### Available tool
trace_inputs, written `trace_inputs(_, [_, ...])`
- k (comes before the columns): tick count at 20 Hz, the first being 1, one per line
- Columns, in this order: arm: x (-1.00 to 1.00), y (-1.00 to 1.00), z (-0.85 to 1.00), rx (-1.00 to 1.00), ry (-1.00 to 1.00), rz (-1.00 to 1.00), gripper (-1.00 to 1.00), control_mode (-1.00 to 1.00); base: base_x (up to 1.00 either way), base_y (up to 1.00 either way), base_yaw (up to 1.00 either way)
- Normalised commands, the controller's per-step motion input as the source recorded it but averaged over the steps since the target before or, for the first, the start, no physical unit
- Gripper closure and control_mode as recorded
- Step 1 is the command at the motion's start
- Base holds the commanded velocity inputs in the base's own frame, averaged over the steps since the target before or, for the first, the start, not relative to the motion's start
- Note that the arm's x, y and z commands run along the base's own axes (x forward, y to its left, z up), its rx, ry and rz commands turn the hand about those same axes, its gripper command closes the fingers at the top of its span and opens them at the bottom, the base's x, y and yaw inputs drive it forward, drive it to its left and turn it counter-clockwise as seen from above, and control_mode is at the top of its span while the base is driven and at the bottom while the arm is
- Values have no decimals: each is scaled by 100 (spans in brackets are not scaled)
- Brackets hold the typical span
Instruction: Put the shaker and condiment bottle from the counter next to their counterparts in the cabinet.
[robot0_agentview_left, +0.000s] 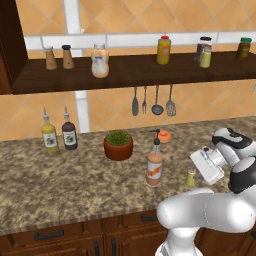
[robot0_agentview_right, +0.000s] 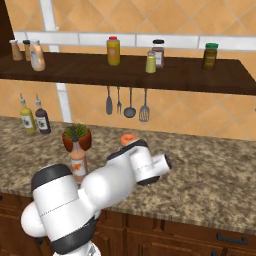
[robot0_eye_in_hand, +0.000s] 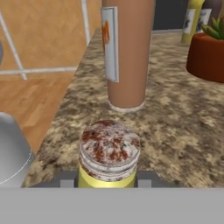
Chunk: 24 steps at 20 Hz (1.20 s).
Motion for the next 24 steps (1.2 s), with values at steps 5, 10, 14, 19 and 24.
trace_inputs(5, [0,-1,45,-2,0,-1,100,-100,0,0,0])
trace_inputs(10, [-1,-1,39,-5,0,-6,100,-100,0,0,0])
trace_inputs(14, [0,-2,38,-12,0,-14,100,-100,0,0,0])
trace_inputs(19, [0,0,48,-11,0,-17,100,-100,0,0,0])
trace_inputs(24, [0,0,52,-10,0,-18,100,-100,0,0,0])
